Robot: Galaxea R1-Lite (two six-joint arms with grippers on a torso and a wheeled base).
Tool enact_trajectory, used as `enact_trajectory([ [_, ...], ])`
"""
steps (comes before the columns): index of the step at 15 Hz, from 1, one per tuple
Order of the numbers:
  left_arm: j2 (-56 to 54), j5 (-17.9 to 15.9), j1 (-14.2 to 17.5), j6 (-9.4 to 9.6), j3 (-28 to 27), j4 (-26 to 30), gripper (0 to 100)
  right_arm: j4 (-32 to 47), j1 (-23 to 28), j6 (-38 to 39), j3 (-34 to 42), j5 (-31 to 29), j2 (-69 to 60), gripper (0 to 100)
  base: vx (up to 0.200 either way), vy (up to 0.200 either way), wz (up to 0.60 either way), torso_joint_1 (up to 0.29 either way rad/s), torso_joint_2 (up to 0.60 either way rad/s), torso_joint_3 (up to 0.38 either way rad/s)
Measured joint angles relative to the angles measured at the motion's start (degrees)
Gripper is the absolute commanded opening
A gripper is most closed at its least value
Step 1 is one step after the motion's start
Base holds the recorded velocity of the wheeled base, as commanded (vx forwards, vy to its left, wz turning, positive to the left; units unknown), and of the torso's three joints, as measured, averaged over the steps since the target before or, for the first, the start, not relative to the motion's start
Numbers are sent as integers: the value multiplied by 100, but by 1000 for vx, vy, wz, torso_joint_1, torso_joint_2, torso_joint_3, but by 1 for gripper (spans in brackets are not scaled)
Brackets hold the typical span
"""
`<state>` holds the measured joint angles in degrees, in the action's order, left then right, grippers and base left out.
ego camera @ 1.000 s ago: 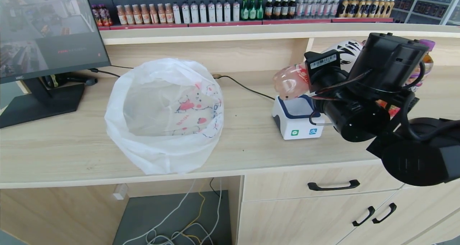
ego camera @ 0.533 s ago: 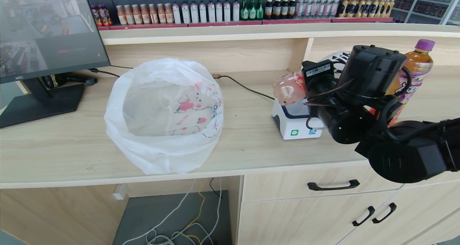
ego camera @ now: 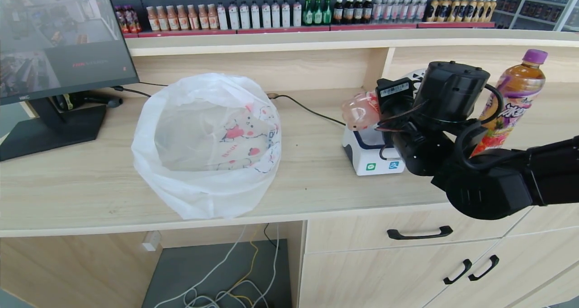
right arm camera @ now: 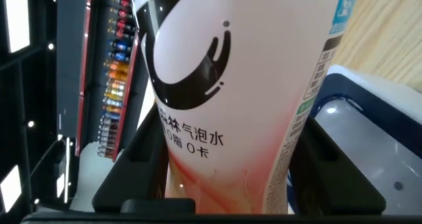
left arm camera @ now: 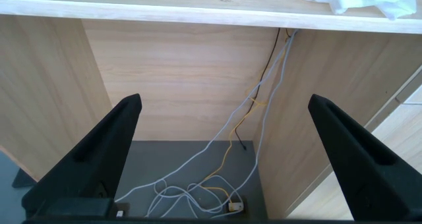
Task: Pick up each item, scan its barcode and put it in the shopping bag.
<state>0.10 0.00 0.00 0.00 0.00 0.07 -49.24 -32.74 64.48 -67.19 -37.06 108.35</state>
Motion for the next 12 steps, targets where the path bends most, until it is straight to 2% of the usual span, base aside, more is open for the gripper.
enact_trajectory([
  [12,0,0,0,0,0,2,100,-2,129,94,-83,-2,179,0,0,0,0,0,0,0],
])
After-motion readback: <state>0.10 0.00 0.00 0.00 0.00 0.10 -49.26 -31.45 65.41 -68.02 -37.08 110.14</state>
